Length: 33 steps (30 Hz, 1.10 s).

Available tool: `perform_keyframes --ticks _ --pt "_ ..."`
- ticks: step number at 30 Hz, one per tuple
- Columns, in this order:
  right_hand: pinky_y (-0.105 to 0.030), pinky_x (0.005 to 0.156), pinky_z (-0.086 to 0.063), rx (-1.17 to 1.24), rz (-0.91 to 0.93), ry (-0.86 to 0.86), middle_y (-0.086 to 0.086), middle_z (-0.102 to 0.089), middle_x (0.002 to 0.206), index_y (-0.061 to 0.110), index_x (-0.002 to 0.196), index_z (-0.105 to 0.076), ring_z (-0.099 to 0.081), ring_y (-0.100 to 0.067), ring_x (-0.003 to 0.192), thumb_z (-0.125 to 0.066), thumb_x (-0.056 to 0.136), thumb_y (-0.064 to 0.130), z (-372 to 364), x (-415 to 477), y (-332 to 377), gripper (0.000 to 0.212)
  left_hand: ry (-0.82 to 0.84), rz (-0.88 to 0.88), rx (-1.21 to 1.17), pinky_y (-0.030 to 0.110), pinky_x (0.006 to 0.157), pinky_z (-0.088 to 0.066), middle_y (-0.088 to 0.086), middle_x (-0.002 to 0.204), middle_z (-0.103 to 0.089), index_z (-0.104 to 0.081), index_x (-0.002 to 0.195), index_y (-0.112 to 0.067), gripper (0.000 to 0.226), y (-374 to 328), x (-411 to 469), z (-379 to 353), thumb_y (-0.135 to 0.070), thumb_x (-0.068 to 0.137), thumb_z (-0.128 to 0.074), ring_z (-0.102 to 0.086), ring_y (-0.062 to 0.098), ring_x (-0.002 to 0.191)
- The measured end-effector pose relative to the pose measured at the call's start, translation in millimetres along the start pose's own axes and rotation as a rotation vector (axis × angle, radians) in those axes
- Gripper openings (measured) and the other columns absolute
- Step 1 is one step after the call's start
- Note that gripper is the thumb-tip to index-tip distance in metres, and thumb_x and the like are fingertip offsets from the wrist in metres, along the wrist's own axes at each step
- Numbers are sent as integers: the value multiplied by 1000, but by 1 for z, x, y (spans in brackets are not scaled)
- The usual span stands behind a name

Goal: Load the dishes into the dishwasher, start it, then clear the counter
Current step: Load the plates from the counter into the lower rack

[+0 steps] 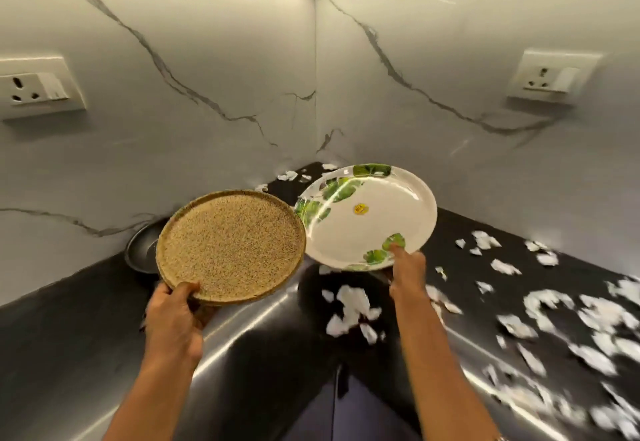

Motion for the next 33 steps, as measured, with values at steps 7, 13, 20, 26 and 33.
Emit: perform_keyframes --ticks 7,13,20,26,33 --pt "-36 76 -51 -152 189 -222 -10 -67 93 7 100 -65 -63 -26 87 -62 87 18 205 -205 -4 18 179 71 105 31 60 -56 2 98 -59 -53 116 -15 30 19 -130 88 1 93 -42 -57 16 82" --pt "-34 78 -50 -312 185 -350 -8 -67 95 10 106 -64 -62 -24 87 -58 91 23 343 -340 5 21 334 158 225 29 56 -51 -2 88 -61 -58 95 -23 27 43 -238 120 -1 94 -42 -57 13 76" --pt "-41 80 -53 -487 117 -407 -11 -69 98 11 106 -64 -65 -26 87 -59 91 28 455 -429 -28 23 436 178 362 23 55 -46 -6 80 -59 -57 91 -26 26 105 -320 163 -4 96 -44 -53 5 61" --pt "-25 58 -46 -629 32 -470 -7 -64 86 13 97 -62 -60 -18 72 -53 95 23 554 -498 -41 13 532 282 494 19 52 -53 -5 87 -61 -57 89 -25 24 178 -393 184 -7 97 -45 -57 9 71" --pt "-15 52 -40 -847 -67 -683 -6 -60 85 10 108 -59 -55 -12 65 -47 97 26 738 -594 -38 23 752 413 650 30 67 -47 -3 89 -60 -56 89 -23 22 285 -542 170 -6 97 -45 -56 16 79"
Point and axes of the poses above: each hand's wrist, its own x-axis towards the middle knuckle, its own z-axis out of the back of the hand, y = z × x, the point moved 9 cm from there along x, towards the middle knuckle
